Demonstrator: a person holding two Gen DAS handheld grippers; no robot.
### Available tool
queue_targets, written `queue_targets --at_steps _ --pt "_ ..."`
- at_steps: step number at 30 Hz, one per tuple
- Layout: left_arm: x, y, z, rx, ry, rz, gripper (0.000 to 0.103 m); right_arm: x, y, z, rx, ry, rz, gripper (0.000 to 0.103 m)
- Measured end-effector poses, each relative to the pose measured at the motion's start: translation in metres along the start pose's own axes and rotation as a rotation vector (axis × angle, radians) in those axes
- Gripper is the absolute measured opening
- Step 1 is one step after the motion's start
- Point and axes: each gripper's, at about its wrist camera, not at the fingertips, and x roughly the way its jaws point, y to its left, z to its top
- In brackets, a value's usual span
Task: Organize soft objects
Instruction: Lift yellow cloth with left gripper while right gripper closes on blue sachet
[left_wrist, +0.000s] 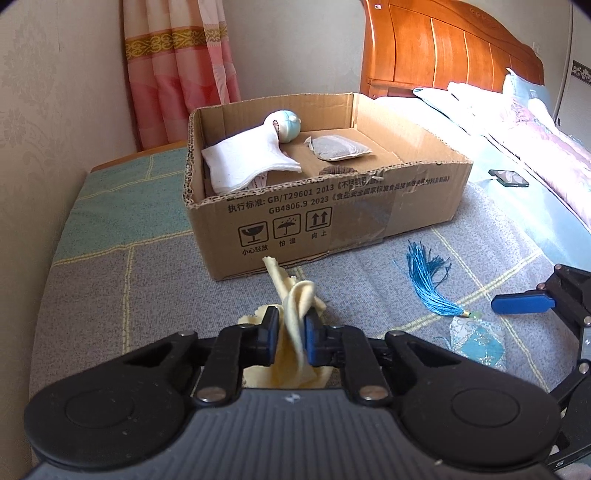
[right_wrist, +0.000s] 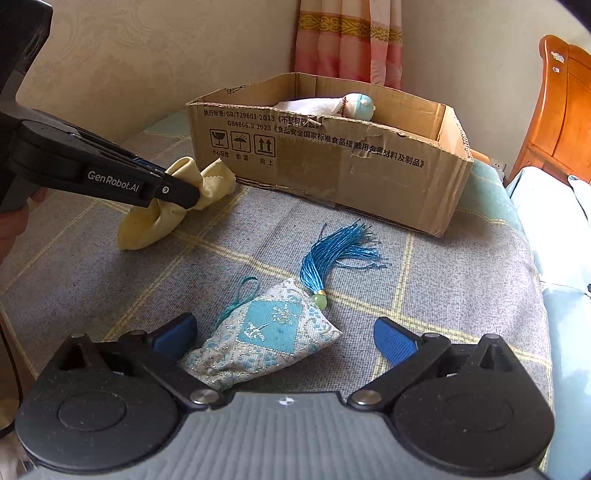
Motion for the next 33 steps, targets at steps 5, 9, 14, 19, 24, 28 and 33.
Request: queue_targets --at_steps 5,9,14,19,24,28,33 --pt "0.001 0.001 -0.005 0.007 0.005 0.019 0.020 -0.003 0.007 0.000 -0.018 -0.007 0.004 0.103" --pt "0.008 0.003 -0.016 -0.010 0.023 0.050 0.040 -0.004 0.008 0.001 -0.019 -0.007 0.004 0.103" --pt "0.009 0.008 -0.022 -0.047 0.002 0.100 0.055 -0.004 0.008 0.000 -0.019 -0.004 0.007 0.103" --pt "0.008 0.008 -0.023 -0.092 0.004 0.074 0.026 -0.004 0.008 0.000 -0.016 -0.006 0.012 0.103" --pt "0.006 0.001 -0.025 -0.084 -0.008 0.050 0.015 -0.006 0.009 0.001 -0.021 -0.014 0.022 0.103" --pt "0.004 0.003 -0.023 -0.085 -0.002 0.041 0.013 -0.007 0.009 -0.001 -0.031 -0.010 0.030 0.102" --pt "-0.002 0.005 -0.017 -0.045 -0.006 0.042 0.012 -0.007 0.011 -0.006 -0.058 -0.003 0.043 0.098"
